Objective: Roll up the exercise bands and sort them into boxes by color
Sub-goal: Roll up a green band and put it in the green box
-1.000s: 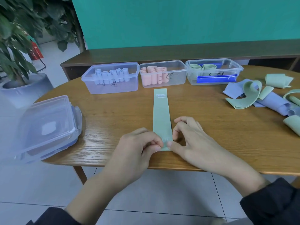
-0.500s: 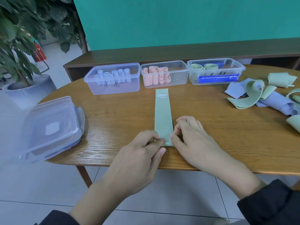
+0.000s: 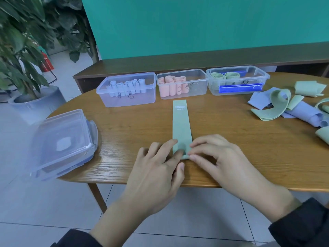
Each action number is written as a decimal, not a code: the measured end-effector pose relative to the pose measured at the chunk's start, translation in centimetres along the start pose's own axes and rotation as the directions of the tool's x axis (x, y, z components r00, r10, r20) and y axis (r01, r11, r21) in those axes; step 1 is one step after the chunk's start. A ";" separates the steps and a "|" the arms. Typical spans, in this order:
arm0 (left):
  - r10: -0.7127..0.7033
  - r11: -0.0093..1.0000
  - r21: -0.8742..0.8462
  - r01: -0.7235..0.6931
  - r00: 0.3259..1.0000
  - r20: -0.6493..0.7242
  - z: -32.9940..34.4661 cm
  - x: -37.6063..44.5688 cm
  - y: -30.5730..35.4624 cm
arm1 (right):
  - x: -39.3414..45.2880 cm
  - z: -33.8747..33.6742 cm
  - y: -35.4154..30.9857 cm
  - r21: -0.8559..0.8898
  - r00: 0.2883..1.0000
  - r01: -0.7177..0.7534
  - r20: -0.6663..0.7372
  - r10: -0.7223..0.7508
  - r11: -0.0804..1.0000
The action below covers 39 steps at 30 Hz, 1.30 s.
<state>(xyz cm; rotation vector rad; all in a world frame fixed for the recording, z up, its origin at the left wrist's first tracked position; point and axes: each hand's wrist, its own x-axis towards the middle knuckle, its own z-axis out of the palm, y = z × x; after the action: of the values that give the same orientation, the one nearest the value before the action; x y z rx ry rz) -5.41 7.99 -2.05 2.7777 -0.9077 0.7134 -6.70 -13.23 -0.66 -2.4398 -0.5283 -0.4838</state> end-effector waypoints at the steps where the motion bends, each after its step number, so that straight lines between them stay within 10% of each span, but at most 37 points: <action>1: -0.008 1.000 0.000 0.008 1.000 0.009 0.0 0.0 0.0 | -0.4 -0.1 0.1 -0.042 0.999 0.023 0.026 -0.022 0.999; 18: -0.006 0.997 -0.075 0.006 1.000 0.007 0.4 0.1 -0.1 | 0.1 -0.8 -1.6 -0.374 0.936 -0.128 0.261 0.237 0.918; 39: -0.118 0.983 -0.102 0.154 0.949 0.293 0.1 2.1 0.0 | 0.2 0.5 -0.5 -0.357 0.966 -0.037 0.227 0.125 0.933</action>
<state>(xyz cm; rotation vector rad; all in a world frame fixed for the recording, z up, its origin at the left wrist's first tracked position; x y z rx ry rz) -3.88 6.91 -1.18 2.8408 -0.7628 0.2272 -6.60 -12.52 -0.71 -2.8768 -0.4695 -0.2556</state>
